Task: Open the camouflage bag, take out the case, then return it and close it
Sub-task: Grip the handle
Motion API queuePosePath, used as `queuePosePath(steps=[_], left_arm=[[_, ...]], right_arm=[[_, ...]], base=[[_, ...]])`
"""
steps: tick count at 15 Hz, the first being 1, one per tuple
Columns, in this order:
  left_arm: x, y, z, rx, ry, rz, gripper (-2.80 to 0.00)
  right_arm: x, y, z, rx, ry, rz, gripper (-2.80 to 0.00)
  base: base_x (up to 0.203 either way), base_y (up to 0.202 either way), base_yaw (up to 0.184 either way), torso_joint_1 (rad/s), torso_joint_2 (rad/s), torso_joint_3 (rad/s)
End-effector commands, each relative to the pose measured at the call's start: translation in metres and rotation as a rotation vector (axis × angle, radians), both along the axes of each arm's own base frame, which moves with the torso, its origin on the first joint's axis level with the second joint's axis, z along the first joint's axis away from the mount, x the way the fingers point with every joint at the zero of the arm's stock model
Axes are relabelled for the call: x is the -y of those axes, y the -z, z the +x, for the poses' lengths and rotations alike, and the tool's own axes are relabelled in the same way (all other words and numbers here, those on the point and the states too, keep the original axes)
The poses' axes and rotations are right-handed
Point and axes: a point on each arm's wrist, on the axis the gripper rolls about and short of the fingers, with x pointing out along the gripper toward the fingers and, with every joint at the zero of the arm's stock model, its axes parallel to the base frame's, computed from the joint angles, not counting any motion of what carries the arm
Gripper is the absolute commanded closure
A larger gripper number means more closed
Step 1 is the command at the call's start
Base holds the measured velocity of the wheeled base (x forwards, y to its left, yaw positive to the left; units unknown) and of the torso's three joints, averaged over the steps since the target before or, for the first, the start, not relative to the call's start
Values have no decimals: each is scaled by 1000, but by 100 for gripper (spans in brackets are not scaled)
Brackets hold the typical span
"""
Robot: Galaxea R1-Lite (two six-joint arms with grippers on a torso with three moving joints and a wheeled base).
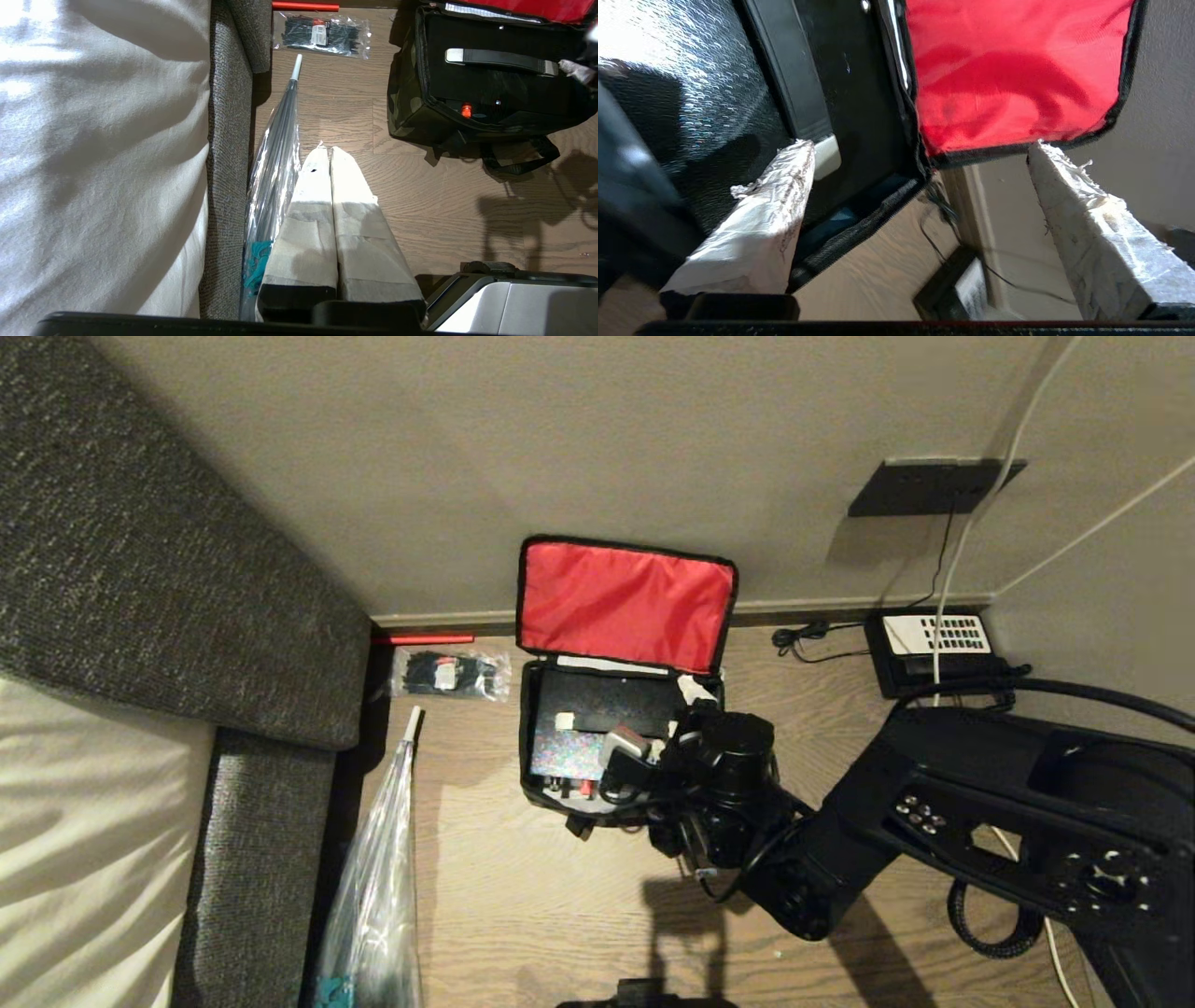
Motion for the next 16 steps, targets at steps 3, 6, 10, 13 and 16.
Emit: queuePosePath(steps=[3,6,10,13,16], left_arm=[[0,1,0,-1,-1,0,0],[0,1,0,0,-1,0,0],[0,1,0,-2,-1,0,0],[0,1,0,0,-1,0,0],[0,1,0,-1,-1,0,0]], right_arm=[[-22,22,18,5,183,-18,-280],[-21,39,16,-34,204,-53,-280],[-41,43,24,-1,255,31,-280],[-54,43,27,22,245,148,-280],[-58,50,32,32,237,182,-280]], base=[[0,0,0,0,0,0],[0,0,0,0,0,0],[0,0,0,0,0,0],[0,0,0,0,0,0],[0,0,0,0,0,0]])
